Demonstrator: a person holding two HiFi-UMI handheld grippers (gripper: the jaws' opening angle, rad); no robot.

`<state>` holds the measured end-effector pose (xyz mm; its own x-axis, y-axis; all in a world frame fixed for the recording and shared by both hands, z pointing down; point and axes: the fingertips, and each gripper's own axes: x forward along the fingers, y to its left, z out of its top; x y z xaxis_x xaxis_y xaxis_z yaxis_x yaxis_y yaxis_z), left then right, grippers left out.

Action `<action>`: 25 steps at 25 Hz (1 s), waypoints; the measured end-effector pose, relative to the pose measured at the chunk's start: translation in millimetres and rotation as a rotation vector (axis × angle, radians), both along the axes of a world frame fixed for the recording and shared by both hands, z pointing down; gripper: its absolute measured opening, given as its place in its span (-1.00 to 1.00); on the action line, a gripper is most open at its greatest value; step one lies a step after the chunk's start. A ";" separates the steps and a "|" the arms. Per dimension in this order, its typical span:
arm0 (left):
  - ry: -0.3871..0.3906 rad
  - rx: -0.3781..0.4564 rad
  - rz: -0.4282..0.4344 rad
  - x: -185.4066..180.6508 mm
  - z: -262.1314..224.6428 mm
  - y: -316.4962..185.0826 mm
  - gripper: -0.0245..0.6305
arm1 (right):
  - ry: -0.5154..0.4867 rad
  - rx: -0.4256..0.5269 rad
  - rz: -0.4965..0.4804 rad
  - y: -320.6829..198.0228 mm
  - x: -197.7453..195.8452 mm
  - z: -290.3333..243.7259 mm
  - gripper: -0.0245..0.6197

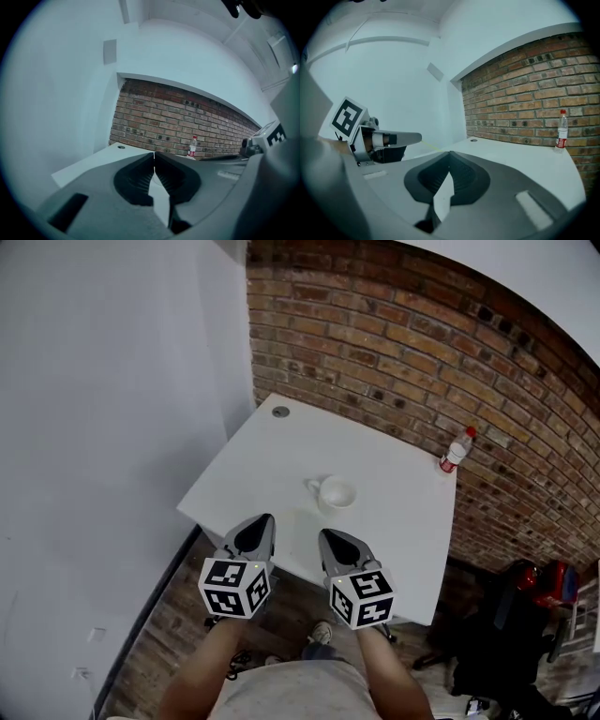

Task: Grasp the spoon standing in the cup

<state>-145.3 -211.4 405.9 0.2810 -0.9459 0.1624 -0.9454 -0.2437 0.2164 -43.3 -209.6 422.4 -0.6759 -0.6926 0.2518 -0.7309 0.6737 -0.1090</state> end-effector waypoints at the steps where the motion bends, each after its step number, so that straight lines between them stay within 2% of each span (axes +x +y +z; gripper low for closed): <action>1: -0.003 0.001 -0.007 -4.0 0.4 5.8 -0.91 | 0.001 0.002 -0.004 5.0 -2.8 -0.6 -0.91; 13: -0.082 -0.016 -0.044 -32.1 15.8 53.0 -0.91 | 0.010 0.036 -0.021 45.8 -22.2 -8.2 -0.91; 25: -0.083 -0.021 -0.023 -31.3 21.2 61.1 -0.91 | 0.019 0.026 -0.008 55.0 -23.7 -3.9 -0.91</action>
<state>-176.5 -150.3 427.1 0.2443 -0.9481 0.2036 -0.9655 -0.2182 0.1422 -66.9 -154.6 418.5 -0.6763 -0.6941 0.2466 -0.7276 0.6816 -0.0770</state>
